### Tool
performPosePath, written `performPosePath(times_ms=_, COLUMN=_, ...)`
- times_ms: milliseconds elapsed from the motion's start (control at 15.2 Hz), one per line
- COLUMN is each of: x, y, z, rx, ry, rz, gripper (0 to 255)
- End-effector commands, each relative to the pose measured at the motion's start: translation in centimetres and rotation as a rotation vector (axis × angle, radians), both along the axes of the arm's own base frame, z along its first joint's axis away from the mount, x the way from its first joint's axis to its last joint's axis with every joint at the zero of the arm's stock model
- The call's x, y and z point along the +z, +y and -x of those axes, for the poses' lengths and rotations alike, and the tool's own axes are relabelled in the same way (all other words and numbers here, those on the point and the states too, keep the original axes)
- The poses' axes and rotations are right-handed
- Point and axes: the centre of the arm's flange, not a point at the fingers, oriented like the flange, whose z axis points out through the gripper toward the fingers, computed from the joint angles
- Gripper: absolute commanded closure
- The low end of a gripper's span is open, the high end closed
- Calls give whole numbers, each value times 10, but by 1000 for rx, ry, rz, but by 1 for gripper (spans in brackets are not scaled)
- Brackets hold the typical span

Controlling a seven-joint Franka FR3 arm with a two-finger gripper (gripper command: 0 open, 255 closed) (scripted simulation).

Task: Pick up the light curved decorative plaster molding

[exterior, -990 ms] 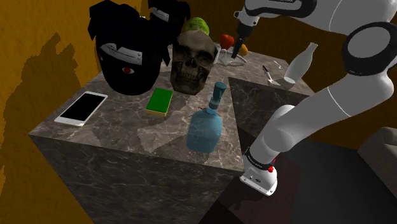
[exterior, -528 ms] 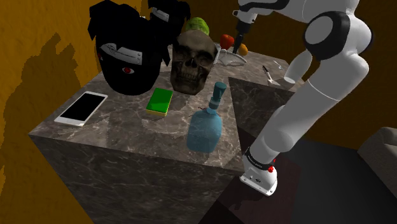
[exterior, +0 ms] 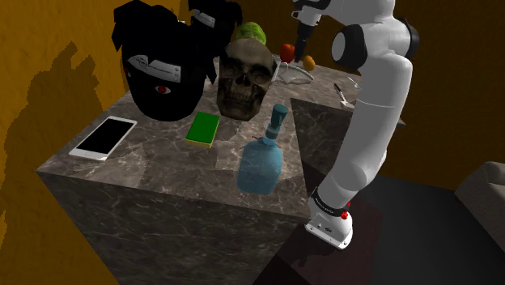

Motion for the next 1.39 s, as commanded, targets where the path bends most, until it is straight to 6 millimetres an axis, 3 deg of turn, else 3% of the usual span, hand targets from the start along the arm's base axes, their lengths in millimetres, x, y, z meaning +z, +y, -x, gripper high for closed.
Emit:
performPosePath(times_ms=0, x=-9, y=-5, z=-5, rx=13, ry=0, rz=-2, gripper=0)
performPosePath(times_ms=330, x=-35, y=-5, z=-5, rx=13, ry=0, rz=-2, gripper=0)
performPosePath(times_ms=528, x=-38, y=-5, z=-5, rx=13, ry=0, rz=-2, gripper=0)
performPosePath(times_ms=594, x=-38, y=-5, z=-5, rx=13, ry=0, rz=-2, gripper=255)
performPosePath(times_ms=1188, x=-38, y=-5, z=-5, rx=13, ry=0, rz=-2, gripper=255)
performPosePath(times_ms=1320, x=-28, y=-5, z=-5, rx=13, ry=0, rz=-2, gripper=255)
